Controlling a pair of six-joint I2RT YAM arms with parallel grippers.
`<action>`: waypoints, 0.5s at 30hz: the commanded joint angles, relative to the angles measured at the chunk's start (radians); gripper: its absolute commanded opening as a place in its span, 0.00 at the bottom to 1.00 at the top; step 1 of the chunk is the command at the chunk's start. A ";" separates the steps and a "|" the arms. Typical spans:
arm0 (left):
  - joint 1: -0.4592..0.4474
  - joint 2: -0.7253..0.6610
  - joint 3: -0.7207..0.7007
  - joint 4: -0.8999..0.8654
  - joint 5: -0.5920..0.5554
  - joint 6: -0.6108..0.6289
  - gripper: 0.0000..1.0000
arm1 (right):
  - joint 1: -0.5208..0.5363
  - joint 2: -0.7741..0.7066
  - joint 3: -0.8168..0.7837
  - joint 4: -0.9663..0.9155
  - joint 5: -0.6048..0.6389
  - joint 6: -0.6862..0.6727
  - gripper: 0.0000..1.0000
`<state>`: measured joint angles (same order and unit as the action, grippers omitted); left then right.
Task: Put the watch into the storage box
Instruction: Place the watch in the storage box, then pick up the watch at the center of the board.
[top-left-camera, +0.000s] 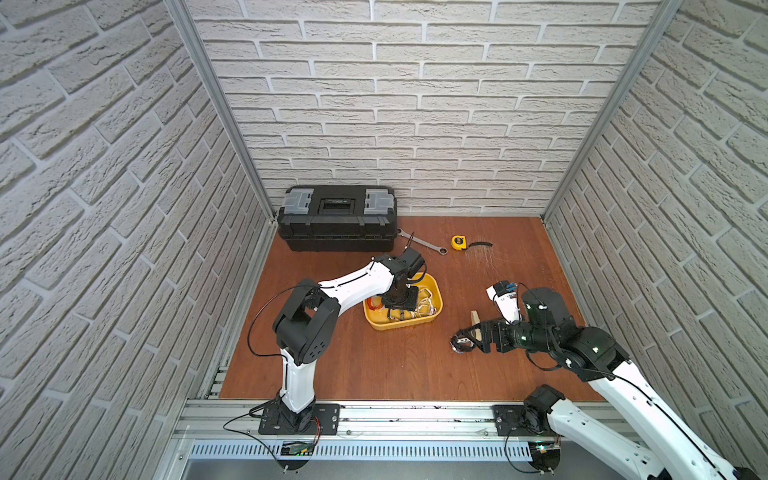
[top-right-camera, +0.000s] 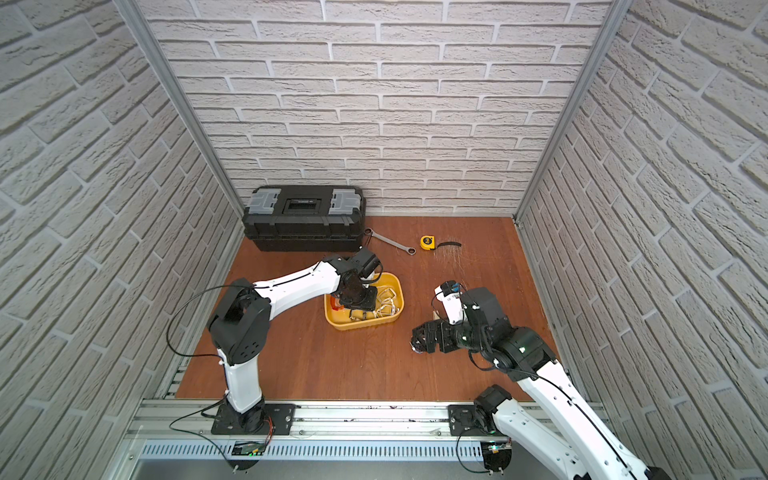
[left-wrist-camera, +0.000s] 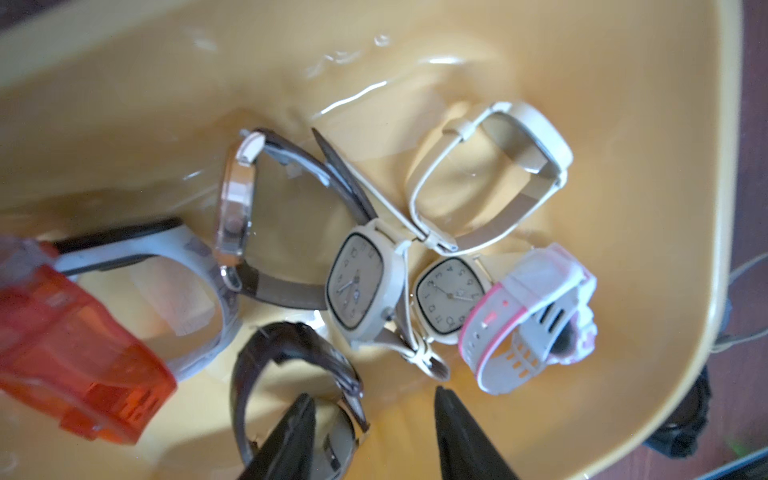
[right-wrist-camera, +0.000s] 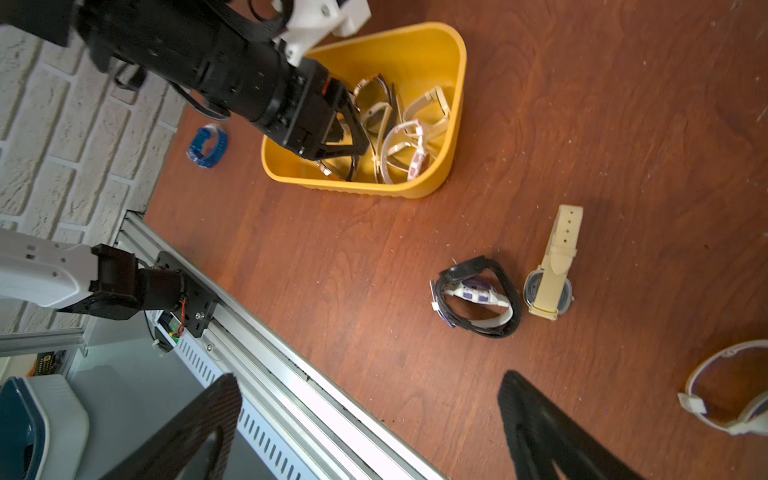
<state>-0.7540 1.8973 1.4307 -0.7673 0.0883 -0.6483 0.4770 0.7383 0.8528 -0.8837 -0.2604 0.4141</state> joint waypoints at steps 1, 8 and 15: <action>0.001 -0.065 0.029 -0.025 -0.029 0.008 0.55 | -0.006 0.003 0.002 0.025 0.039 0.022 0.98; -0.017 -0.181 0.082 -0.046 -0.055 0.023 0.68 | -0.093 0.074 -0.054 0.024 0.060 0.050 0.95; -0.098 -0.358 0.061 0.023 -0.054 0.074 0.98 | -0.255 0.158 -0.187 0.188 -0.063 0.025 0.84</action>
<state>-0.8165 1.6054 1.4982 -0.7826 0.0406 -0.6083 0.2718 0.8799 0.6937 -0.8036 -0.2592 0.4442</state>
